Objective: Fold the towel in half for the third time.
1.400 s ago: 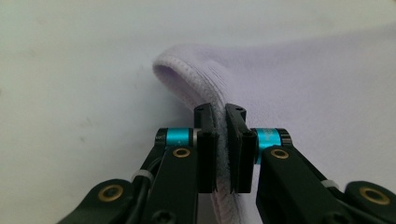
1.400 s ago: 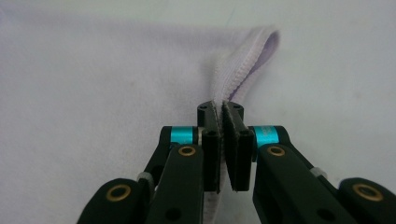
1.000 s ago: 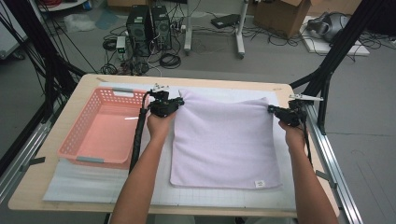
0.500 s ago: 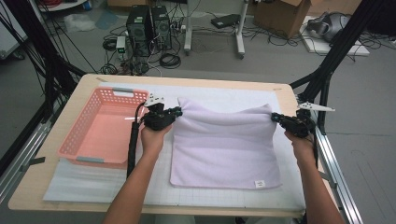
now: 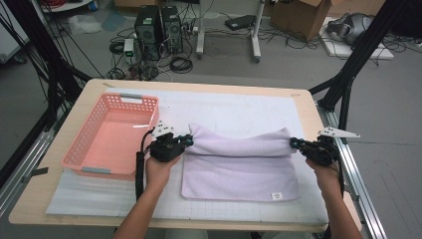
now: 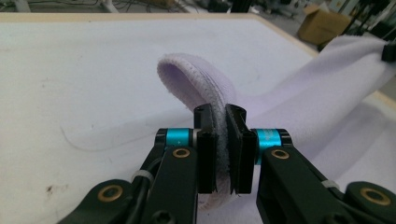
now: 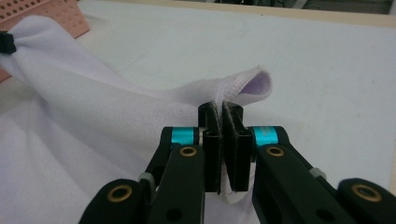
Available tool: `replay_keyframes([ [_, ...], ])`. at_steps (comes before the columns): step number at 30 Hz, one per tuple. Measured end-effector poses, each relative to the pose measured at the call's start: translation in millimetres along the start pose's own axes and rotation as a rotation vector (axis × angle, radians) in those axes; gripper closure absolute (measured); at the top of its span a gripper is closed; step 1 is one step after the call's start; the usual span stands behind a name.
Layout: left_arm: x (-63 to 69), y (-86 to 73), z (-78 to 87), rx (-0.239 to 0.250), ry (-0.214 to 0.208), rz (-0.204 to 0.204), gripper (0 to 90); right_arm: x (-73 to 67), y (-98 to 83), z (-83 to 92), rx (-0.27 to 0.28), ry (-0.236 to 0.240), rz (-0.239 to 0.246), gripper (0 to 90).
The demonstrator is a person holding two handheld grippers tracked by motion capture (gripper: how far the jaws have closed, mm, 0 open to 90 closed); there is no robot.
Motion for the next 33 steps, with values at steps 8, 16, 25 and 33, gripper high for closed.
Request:
replay_keyframes([
  [8, 6.6, -20.1, 11.5, -0.031, -0.023, 0.001, 83.2, -5.5, -22.5, 10.3, -0.017, 0.018, -0.009, 86.8],
  [16, 6.3, -44.1, 15.6, -0.086, -0.053, 0.013, 79.9, -8.9, -47.3, 13.5, -0.084, 0.024, -0.014, 86.6],
  [25, -10.3, -8.0, -4.4, -0.065, 0.032, 0.045, 38.0, -2.6, -9.2, 1.2, -0.09, -0.053, -0.03, 44.5],
  [33, -19.9, -15.7, -27.6, -0.167, -0.011, 0.095, 74.0, 9.6, -3.3, -43.3, -0.248, -0.082, -0.034, 49.2],
])
Point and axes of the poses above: each handheld gripper's, and its own axes: z roughly backward along the jaws, y roughly out of its top, x roughly to its right, the point moved 3 cm from there along -z, roughly forward along the jaws
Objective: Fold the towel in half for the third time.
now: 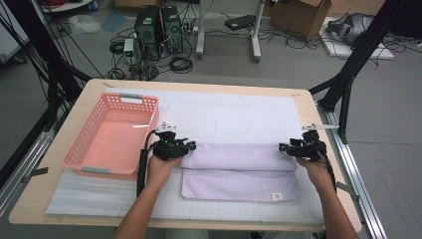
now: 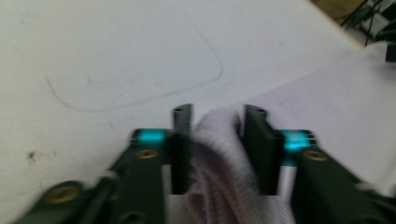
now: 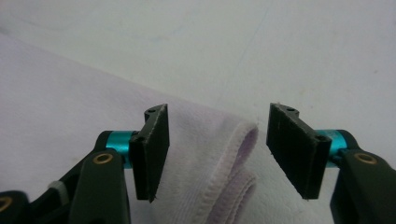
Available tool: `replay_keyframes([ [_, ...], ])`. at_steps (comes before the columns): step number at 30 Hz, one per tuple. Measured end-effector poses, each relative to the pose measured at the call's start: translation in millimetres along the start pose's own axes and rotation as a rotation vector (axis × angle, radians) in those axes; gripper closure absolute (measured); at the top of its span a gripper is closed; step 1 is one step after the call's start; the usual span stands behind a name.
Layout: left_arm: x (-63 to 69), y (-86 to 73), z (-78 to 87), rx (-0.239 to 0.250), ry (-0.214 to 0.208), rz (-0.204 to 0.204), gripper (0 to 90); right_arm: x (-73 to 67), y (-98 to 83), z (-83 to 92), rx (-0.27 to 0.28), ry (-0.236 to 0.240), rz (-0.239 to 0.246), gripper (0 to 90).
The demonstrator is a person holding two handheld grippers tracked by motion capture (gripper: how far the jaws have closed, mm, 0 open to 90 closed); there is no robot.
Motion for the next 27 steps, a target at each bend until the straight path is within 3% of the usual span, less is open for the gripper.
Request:
replay_keyframes([
  [2, 2.0, 0.2, 3.2, 0.027, -0.012, -0.006, 81.1, -0.3, -1.8, -2.1, -0.024, 0.019, 0.018, 77.5],
  [4, 5.5, 1.8, 10.2, 0.066, -0.028, -0.016, 82.5, -3.0, -2.1, 7.2, 0.045, 0.022, 0.042, 83.4],
  [7, 13.1, 0.4, 22.0, 0.115, -0.059, -0.035, 82.6, -7.6, -3.5, 20.6, 0.093, 0.019, 0.074, 84.1],
  [10, 22.1, -4.0, 33.9, 0.126, -0.073, -0.097, 82.6, -15.6, -9.7, 37.4, 0.158, 0.031, 0.103, 84.0],
  [12, 27.5, -8.7, 42.7, 0.154, -0.088, -0.108, 82.6, -20.8, -15.6, 47.8, 0.202, 0.045, 0.127, 84.0],
  [16, 31.8, -21.2, 51.6, 0.158, -0.104, -0.112, 82.5, -29.2, -31.5, 64.5, 0.254, 0.067, 0.145, 84.0],
  [25, 43.4, -48.1, 59.9, 0.141, -0.116, -0.149, 81.2, -38.7, -69.9, 74.2, 0.245, 0.073, 0.155, 84.0],
  [27, 44.8, -50.6, 62.3, 0.144, -0.111, -0.145, 75.4, -40.2, -75.9, 74.4, 0.227, 0.073, 0.159, 83.1],
])
Point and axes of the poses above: each handheld gripper's, and its own axes: z roughly backward along the jaws, y roughly out of its top, x roughly to its right, the point moved 3 cm from there along -z, roughly forward along the jaws
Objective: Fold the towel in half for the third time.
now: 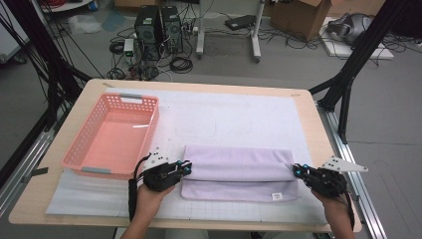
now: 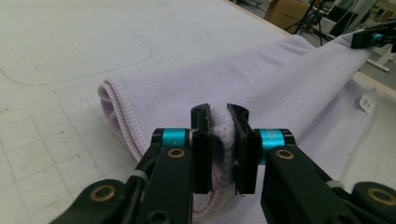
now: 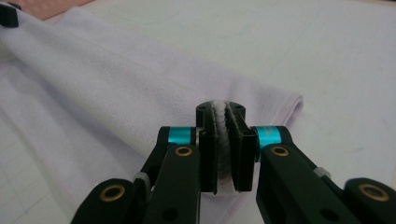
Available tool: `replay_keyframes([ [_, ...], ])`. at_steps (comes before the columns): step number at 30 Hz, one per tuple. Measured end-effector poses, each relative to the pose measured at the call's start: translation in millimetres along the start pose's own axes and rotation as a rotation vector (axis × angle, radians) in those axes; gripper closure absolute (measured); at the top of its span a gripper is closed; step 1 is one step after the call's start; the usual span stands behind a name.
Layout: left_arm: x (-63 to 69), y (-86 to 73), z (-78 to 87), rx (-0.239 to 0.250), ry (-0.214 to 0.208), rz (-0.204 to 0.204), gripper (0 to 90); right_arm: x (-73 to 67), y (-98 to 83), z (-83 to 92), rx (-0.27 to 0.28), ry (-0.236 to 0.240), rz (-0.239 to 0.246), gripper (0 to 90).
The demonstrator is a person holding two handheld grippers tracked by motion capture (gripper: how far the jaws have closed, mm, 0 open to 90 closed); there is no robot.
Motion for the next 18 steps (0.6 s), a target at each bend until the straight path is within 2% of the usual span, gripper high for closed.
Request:
replay_keyframes([
  [1, 0.6, -0.3, 1.8, 0.002, 0.013, 0.019, 65.0, -1.3, -2.1, 1.3, -0.011, 0.002, 0.0, 79.2],
  [2, 0.7, -0.2, 3.8, 0.001, 0.012, 0.032, 54.4, -2.6, -4.0, 3.2, -0.012, 0.012, -0.016, 69.6],
  [3, 1.2, 0.0, 5.6, 0.001, 0.009, 0.033, 48.9, -2.9, -5.0, 5.7, -0.005, 0.013, -0.037, 62.2],
  [5, 2.7, 0.1, 7.4, 0.005, 0.001, 0.033, 47.1, -2.8, -3.4, 12.5, 0.026, 0.009, -0.059, 55.9],
  [7, 3.8, -2.6, 5.4, -0.018, -0.006, 0.038, 46.5, -1.9, -0.4, 16.2, 0.049, 0.002, -0.069, 51.3],
  [9, 4.7, -6.2, 0.9, -0.044, -0.005, 0.03, 46.8, -2.8, -0.5, 13.8, 0.04, 0.008, -0.061, 49.8],
  [11, 5.0, -9.0, -3.9, -0.071, 0.001, 0.027, 51.8, -2.2, -2.1, 5.8, 0.022, 0.009, -0.061, 49.9],
  [12, 5.4, -10.0, -5.2, -0.08, 0.006, 0.026, 58.9, -1.2, -2.3, 1.8, 0.009, 0.005, -0.065, 53.7],
  [14, 6.9, -11.4, -6.0, -0.086, 0.017, 0.006, 79.0, 0.2, -2.9, -2.6, -0.018, 0.011, -0.065, 77.3],
  [15, 8.1, -11.2, -5.0, -0.08, 0.012, 0.004, 80.9, 0.2, -3.0, -2.4, -0.019, 0.007, -0.061, 83.3],
  [16, 9.1, -10.6, -3.2, -0.069, 0.013, -0.004, 81.8, -0.4, -3.1, -0.9, -0.012, 0.012, -0.061, 84.7],
  [18, 9.1, -10.1, 2.4, -0.052, 0.004, 0.008, 81.9, -3.2, -4.1, 4.7, -0.006, 0.027, -0.056, 85.3],
])
Point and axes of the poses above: each handheld gripper's, and its own axes: z roughly backward along the jaws, y roughly out of its top, x roughly to its right, the point moved 3 cm from there along -z, roughly forward along the jaws
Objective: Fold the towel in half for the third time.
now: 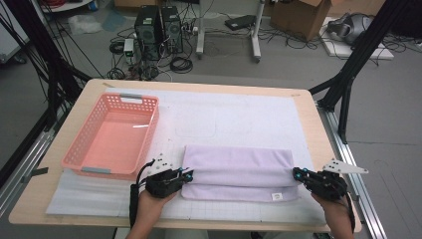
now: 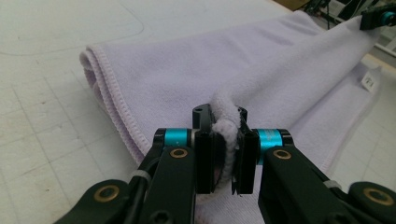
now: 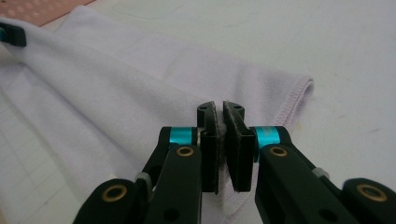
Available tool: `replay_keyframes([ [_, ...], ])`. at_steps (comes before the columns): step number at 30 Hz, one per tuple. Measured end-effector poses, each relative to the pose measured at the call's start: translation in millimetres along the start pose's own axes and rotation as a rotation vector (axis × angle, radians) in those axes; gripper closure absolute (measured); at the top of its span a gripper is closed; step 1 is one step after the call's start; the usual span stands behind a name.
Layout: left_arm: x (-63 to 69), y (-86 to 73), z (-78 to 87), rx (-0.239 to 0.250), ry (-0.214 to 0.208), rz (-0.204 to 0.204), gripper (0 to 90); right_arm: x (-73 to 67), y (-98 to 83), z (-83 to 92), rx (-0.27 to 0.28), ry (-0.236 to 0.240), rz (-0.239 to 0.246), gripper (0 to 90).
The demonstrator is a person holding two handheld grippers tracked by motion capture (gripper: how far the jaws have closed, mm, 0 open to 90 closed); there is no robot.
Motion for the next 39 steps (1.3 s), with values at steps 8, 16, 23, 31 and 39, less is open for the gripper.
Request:
replay_keyframes([
  [8, 6.7, -13.5, 16.1, -0.014, -0.006, 0.017, 67.8, -9.7, -17.0, 17.9, -0.02, 0.071, 0.064, 84.9],
  [16, 11.0, -0.8, 35.5, 0.092, 0.006, 0.04, 38.8, -9.4, -27.0, 39.9, -0.008, 0.065, 0.008, 59.3],
  [23, -4.6, -6.3, 8.0, -0.015, 0.1, 0.068, 40.1, -13.7, -20.9, 22.0, -0.014, 0.017, 0.014, 64.2],
  [31, -6.6, -9.7, 10.2, -0.027, 0.113, 0.058, 41.8, -5.5, -38.9, 11.2, -0.181, -0.07, 0.1, 74.1],
  [39, -20.9, 16.8, 1.3, 0.028, 0.093, 0.051, 38.8, -0.2, -12.3, 11.9, -0.041, -0.066, 0.055, 63.4],
])
Point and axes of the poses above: each handheld gripper's, and its own axes: z roughly backward along the jaws, y roughly out of its top, x roughly to its right, the point moved 3 cm from there along -z, roughly forward along the jaws
